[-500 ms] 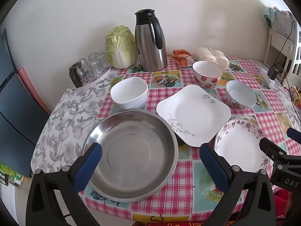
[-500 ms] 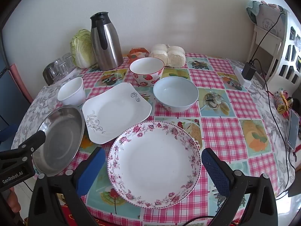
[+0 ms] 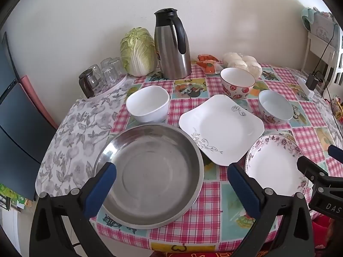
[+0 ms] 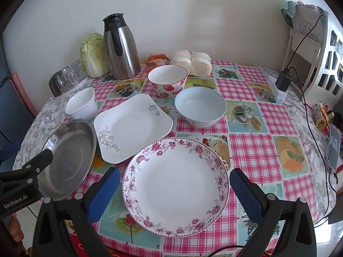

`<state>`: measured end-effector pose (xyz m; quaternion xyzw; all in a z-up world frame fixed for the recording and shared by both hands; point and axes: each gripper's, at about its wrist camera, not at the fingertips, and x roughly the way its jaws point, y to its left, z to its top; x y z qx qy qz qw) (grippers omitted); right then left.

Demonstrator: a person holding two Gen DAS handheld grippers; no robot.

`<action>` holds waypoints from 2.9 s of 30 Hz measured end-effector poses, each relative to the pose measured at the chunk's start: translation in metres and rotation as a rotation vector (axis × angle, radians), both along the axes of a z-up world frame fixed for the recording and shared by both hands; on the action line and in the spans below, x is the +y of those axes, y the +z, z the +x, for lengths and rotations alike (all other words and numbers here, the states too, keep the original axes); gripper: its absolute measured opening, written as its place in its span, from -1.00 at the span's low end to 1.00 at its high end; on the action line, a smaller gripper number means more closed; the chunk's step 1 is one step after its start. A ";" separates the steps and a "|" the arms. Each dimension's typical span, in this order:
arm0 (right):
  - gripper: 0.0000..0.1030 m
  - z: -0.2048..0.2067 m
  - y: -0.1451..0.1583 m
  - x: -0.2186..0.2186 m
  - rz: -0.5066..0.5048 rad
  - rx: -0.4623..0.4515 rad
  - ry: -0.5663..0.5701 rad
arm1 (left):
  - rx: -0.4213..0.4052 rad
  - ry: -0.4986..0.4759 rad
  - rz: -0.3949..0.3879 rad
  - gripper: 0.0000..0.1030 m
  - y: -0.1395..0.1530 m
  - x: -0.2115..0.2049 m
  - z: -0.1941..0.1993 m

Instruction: Organize plates and bowls

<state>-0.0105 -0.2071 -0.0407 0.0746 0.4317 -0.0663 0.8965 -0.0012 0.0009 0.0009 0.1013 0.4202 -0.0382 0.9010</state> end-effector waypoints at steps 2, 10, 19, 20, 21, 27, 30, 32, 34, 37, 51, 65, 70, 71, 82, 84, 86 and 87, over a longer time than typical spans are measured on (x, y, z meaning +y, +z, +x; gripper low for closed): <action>1.00 0.000 0.000 0.000 0.000 0.000 0.000 | 0.002 0.001 -0.001 1.00 0.000 0.000 -0.001; 1.00 0.000 0.000 0.000 0.000 0.000 0.000 | 0.020 0.004 -0.001 1.00 -0.007 0.002 0.004; 1.00 0.000 0.000 0.000 0.000 0.000 0.000 | 0.031 0.009 -0.002 1.00 -0.009 0.003 0.005; 1.00 0.000 0.000 0.000 0.000 0.000 0.000 | 0.033 0.010 -0.003 1.00 -0.009 0.004 0.005; 1.00 0.000 0.000 0.000 0.000 0.000 0.000 | 0.034 0.011 -0.003 1.00 -0.009 0.004 0.005; 1.00 0.000 -0.001 0.000 0.000 0.001 0.000 | 0.042 0.015 -0.004 1.00 -0.010 0.005 0.007; 1.00 0.000 -0.001 0.000 0.000 0.000 0.000 | 0.044 0.017 -0.005 1.00 -0.010 0.005 0.007; 1.00 0.000 -0.001 0.000 0.000 0.001 0.000 | 0.046 0.018 -0.005 1.00 -0.011 0.006 0.007; 1.00 0.000 -0.001 0.000 0.000 0.001 0.000 | 0.049 0.018 -0.005 1.00 -0.011 0.006 0.008; 1.00 0.000 -0.002 0.001 0.000 0.001 0.000 | 0.052 0.019 -0.006 1.00 -0.011 0.006 0.009; 1.00 0.000 -0.004 0.002 -0.001 0.002 0.001 | 0.066 0.024 -0.009 1.00 -0.014 0.007 0.010; 1.00 0.002 -0.008 0.004 -0.006 0.009 0.006 | 0.073 0.026 -0.011 1.00 -0.015 0.008 0.011; 1.00 0.002 -0.007 0.005 -0.007 0.012 0.005 | 0.074 0.025 -0.015 1.00 -0.016 0.008 0.010; 1.00 0.003 -0.008 0.006 -0.009 0.014 0.005 | 0.075 0.026 -0.016 1.00 -0.017 0.008 0.010; 1.00 0.008 -0.007 0.012 -0.024 -0.001 0.007 | 0.072 0.065 -0.122 1.00 -0.016 0.033 0.017; 1.00 0.013 -0.005 0.014 -0.026 -0.024 0.006 | 0.043 0.103 -0.150 1.00 -0.015 0.046 0.020; 1.00 0.018 -0.003 0.017 -0.006 -0.046 0.014 | 0.010 0.154 -0.172 1.00 -0.016 0.062 0.023; 1.00 0.022 -0.002 0.018 0.008 -0.049 0.018 | -0.002 0.170 -0.181 1.00 -0.016 0.068 0.024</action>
